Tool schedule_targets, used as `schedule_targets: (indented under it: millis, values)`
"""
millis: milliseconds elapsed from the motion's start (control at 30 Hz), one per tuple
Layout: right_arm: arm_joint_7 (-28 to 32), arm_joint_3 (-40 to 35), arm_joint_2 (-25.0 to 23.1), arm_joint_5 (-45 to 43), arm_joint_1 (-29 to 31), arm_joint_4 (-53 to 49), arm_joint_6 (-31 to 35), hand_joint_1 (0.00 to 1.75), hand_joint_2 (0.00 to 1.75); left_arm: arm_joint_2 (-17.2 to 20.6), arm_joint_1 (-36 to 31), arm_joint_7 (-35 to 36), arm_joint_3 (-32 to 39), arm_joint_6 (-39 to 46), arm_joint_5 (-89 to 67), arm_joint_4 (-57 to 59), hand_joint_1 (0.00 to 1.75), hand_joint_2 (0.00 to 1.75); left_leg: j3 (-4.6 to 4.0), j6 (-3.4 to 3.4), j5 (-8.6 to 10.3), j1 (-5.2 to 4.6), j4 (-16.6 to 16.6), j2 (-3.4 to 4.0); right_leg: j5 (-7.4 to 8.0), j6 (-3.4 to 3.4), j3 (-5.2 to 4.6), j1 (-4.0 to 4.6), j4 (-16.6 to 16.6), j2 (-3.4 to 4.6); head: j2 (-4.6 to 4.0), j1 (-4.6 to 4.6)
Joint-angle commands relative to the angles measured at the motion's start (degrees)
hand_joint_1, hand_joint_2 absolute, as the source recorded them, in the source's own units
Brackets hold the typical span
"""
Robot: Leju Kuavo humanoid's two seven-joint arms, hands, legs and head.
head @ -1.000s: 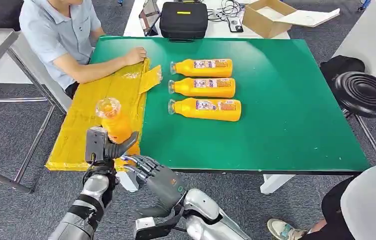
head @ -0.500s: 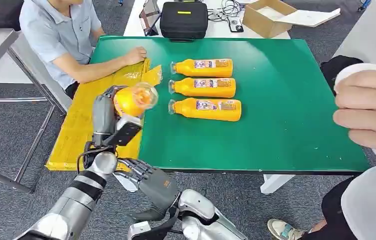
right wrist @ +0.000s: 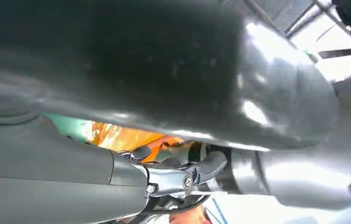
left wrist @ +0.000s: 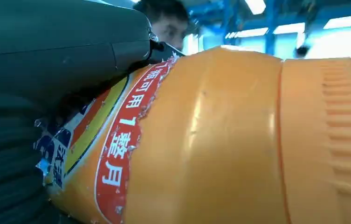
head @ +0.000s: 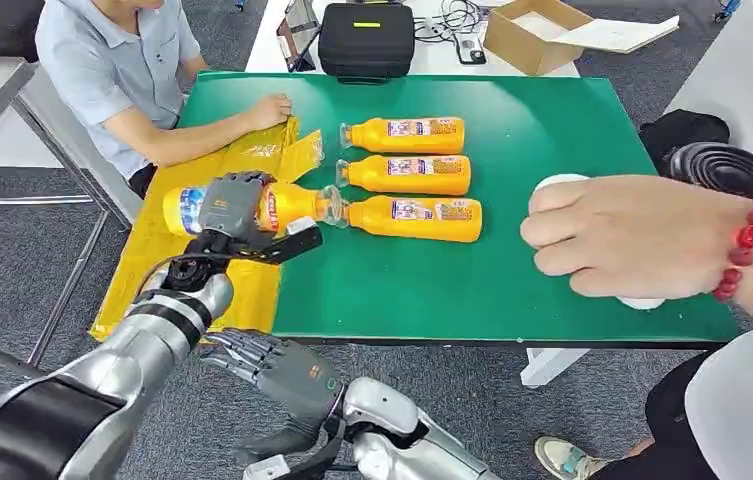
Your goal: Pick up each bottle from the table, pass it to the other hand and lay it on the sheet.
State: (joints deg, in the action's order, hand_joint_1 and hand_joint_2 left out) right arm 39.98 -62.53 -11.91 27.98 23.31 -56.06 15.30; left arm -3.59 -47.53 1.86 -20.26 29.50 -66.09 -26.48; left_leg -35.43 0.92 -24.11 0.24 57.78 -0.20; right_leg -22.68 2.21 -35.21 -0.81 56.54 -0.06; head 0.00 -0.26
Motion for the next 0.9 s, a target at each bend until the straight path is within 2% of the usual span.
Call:
schedule_targets:
  millis: [33,167,300,367,500,667,700,733,767,833,867,900]
  values:
    - [0.02,-4.00,0.93,-0.88,2.85,0.53,-0.84,0.00,0.00,1.59,-7.27,5.19,-2.03,-8.43,-1.24,11.87,1.75,1.75,0.11,-0.03,-0.06,0.01,0.02,0.06,-0.04,-0.05,0.09,0.02,0.02,0.05,0.00,0.00]
    - [0.02,-4.61,0.74,-1.24,2.82,0.71,-0.95,0.00,0.00,1.35,-6.68,7.67,-0.37,-12.84,-0.59,12.03,1.75,1.75,0.12,-0.03,-0.07,0.04,0.04,0.04,-0.07,-0.06,0.12,0.04,0.02,0.03,0.00,0.02]
    - [0.02,-5.96,-0.02,-1.95,2.29,0.33,-0.80,0.00,0.00,1.89,-4.30,4.31,4.40,-15.26,3.72,11.87,1.75,1.75,0.32,-0.06,-0.15,0.03,0.00,0.19,-0.10,-0.10,0.28,0.04,0.00,0.18,0.00,0.02]
    - [0.02,-6.91,-1.66,-1.65,1.87,1.46,-1.18,0.00,0.00,3.53,-1.61,1.44,7.22,-15.07,6.40,10.91,1.75,1.75,0.37,-0.08,-0.18,0.05,0.02,0.18,-0.14,-0.13,0.34,0.06,0.02,0.17,0.00,0.02]
    - [0.02,-7.21,-2.89,-0.95,1.50,2.73,-1.08,0.00,0.00,4.88,0.39,-1.02,7.98,-14.21,7.18,10.94,1.75,1.75,0.42,-0.09,-0.17,0.01,-0.10,0.38,-0.07,-0.12,0.32,0.02,-0.05,0.38,0.00,0.02]
    - [0.02,-7.42,-2.70,-0.88,1.68,2.93,-1.33,0.00,0.00,4.78,0.97,-2.12,8.90,-16.57,8.11,11.07,1.73,1.75,0.16,-0.04,-0.06,0.02,-0.03,0.07,-0.07,-0.08,0.11,0.05,-0.02,0.05,0.00,0.02]
    - [0.02,-7.30,-2.76,-0.73,1.63,3.18,-1.08,0.00,0.00,4.88,1.59,-2.27,8.73,-17.20,7.78,11.12,1.47,1.75,0.10,-0.04,-0.03,0.01,-0.05,0.06,-0.04,-0.06,0.05,0.03,-0.02,0.06,0.00,0.00]
    - [0.02,-7.04,-2.73,-0.97,1.48,3.13,-0.93,0.00,0.00,4.95,2.13,-2.25,8.06,-17.68,6.88,11.21,1.06,1.75,0.25,-0.05,-0.10,0.03,-0.04,0.15,-0.08,-0.09,0.18,0.05,-0.03,0.15,0.00,0.02]
    - [0.02,-6.82,-2.59,-1.25,1.40,3.11,-0.92,0.00,0.00,4.94,2.54,-2.31,7.47,-18.00,6.16,11.36,0.77,1.75,0.26,-0.04,-0.07,0.01,-0.09,0.15,-0.07,-0.07,0.19,0.01,-0.04,0.14,0.00,0.00]
    - [0.02,-6.69,-2.49,-1.24,1.45,3.32,-0.87,0.00,0.00,4.80,2.85,-2.23,7.32,-18.18,5.96,11.54,0.77,1.75,0.35,-0.05,-0.09,0.02,-0.11,0.17,-0.08,-0.08,0.29,0.01,-0.07,0.16,0.00,0.02]
    - [0.02,-6.52,-2.49,-0.99,1.52,3.74,-0.62,0.00,0.00,4.58,2.84,-2.18,6.87,-19.18,5.46,11.82,0.54,1.75,0.29,-0.05,-0.06,0.02,-0.13,0.13,-0.05,-0.08,0.24,0.01,-0.08,0.12,0.00,0.02]
    - [0.02,-6.38,-2.43,-1.05,1.52,3.82,-0.59,0.00,0.00,4.19,2.96,-2.11,6.68,-19.86,5.27,11.94,0.40,1.75,0.38,-0.06,-0.09,0.02,-0.12,0.13,-0.09,-0.10,0.34,0.02,-0.09,0.12,0.00,0.02]
